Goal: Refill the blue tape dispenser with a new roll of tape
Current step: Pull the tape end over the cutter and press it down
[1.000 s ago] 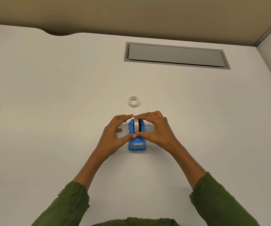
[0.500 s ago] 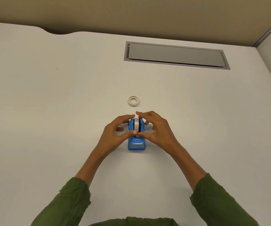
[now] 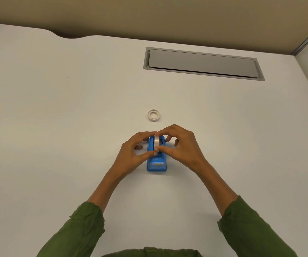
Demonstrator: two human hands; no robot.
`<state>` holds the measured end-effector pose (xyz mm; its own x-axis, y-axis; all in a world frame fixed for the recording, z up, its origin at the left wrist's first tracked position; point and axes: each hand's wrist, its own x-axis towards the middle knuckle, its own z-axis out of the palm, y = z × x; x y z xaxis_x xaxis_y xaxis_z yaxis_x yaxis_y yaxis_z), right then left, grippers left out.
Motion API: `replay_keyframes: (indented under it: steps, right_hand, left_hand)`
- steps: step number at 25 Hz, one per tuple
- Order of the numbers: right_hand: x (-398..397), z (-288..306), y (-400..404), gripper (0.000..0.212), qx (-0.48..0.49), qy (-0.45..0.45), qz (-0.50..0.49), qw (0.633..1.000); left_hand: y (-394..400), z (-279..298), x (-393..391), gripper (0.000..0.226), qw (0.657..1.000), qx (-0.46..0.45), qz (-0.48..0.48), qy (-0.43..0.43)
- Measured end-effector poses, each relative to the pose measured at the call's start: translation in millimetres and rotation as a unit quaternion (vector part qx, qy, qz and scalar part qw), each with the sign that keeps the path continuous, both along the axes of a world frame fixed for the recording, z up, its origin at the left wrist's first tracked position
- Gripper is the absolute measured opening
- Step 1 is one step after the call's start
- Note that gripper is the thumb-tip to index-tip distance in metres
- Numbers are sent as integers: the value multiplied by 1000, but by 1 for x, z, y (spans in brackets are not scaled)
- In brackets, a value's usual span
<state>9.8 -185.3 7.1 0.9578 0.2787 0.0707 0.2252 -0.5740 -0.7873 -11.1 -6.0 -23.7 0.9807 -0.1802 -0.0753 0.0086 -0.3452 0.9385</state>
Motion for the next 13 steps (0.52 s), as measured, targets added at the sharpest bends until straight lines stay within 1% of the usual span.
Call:
replay_keyframes:
  steps: [4, 9, 13]
  right_hand:
    - [1, 3, 2, 21, 12, -8, -18, 1000]
    - [3, 6, 6, 14, 23, -22, -36, 999]
    - [0, 5, 8, 10, 3, -64, -26, 998]
  left_hand:
    - [0, -1, 1, 48, 1000, -2, -3, 0]
    - [1, 0, 1, 46, 1000, -2, -4, -2]
    - [0, 1, 2, 48, 1000, 5, -6, 1]
